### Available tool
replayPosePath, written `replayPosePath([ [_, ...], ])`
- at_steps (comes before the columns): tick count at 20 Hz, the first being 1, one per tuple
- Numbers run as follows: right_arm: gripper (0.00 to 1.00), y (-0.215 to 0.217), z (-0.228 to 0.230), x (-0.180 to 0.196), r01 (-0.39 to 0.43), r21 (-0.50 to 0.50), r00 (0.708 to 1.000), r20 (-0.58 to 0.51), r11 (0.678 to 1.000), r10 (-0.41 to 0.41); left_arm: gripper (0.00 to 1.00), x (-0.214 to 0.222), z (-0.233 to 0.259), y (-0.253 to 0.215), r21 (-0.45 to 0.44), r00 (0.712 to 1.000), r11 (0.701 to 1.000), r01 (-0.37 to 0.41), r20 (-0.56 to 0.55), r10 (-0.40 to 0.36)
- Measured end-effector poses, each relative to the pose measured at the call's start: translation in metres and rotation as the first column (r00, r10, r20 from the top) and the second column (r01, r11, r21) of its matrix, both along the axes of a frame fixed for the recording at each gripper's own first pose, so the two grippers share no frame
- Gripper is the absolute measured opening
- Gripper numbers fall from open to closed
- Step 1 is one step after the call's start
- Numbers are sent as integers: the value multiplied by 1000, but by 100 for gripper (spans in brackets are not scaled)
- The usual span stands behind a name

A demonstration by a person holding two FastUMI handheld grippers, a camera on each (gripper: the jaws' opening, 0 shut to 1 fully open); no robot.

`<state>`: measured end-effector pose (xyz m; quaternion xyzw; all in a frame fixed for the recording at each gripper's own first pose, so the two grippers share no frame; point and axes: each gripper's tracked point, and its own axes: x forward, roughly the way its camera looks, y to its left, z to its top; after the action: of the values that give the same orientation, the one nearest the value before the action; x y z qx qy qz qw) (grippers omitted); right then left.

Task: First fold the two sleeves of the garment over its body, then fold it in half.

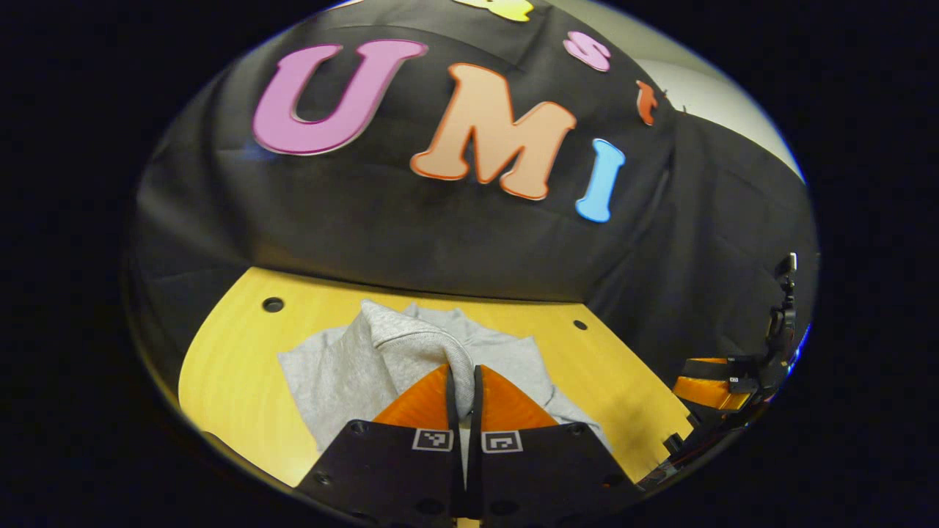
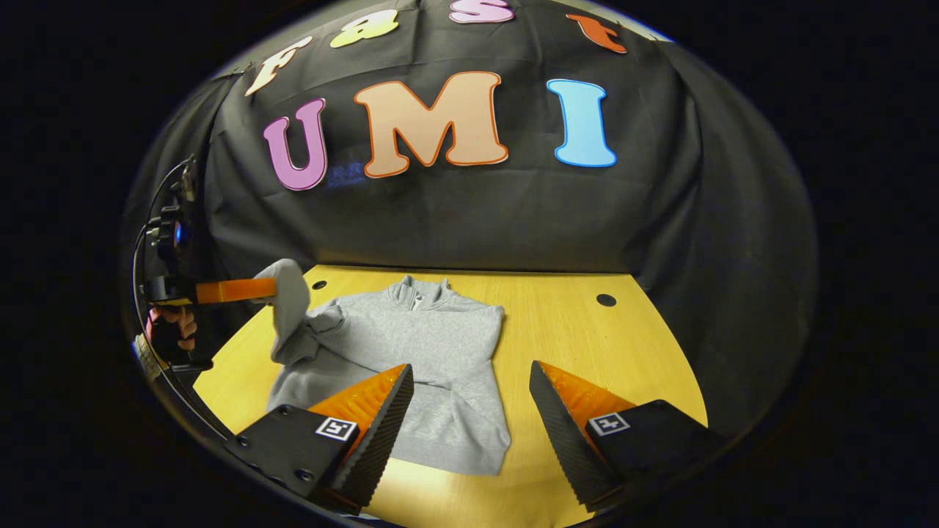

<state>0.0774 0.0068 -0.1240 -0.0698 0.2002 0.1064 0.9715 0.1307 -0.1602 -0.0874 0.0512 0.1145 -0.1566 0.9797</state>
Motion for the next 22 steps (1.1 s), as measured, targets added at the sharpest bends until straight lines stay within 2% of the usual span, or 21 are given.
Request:
replayPosePath([
  [5, 98, -43, 8, 0, 49, 24, 999, 11, 999, -49, 0, 30, -27, -95, -11, 991, 992, 129, -28, -129],
  [8, 98, -64, 8, 2, 70, 25, 998, 3, 997, -70, 0, 51, -44, -134, -33, 986, 986, 160, -47, -162],
  [9, 95, -70, 8, 3, 75, 23, 997, 1, 997, -75, 0, 60, -51, -145, -34, 984, 986, 166, -53, -167],
  [10, 98, -75, 7, 3, 81, 22, 997, -1, 997, -81, 0, 68, -60, -154, -26, 982, 984, 175, -62, -176],
  [15, 98, -84, 8, 12, 86, 28, 996, 4, 996, -86, 1, 112, -111, -167, 44, 979, 984, 174, -115, -168],
  [18, 98, -84, 0, 13, 79, 17, 997, -2, 997, -79, 10, 129, -132, -169, 81, 973, 980, 179, -161, -165],
  [19, 98, -83, -4, 13, 74, 3, 997, -5, 997, -74, 10, 133, -137, -174, 96, 968, 974, 204, -165, -187],
  [20, 98, -80, -9, 11, 67, -1, 998, -17, 998, -67, 39, 131, -134, -177, 114, 963, 966, 232, -163, -212],
  [22, 98, -71, -24, 6, 47, -4, 998, -51, 999, -47, 99, 135, -121, -166, 197, 970, 953, 231, -121, -210],
])
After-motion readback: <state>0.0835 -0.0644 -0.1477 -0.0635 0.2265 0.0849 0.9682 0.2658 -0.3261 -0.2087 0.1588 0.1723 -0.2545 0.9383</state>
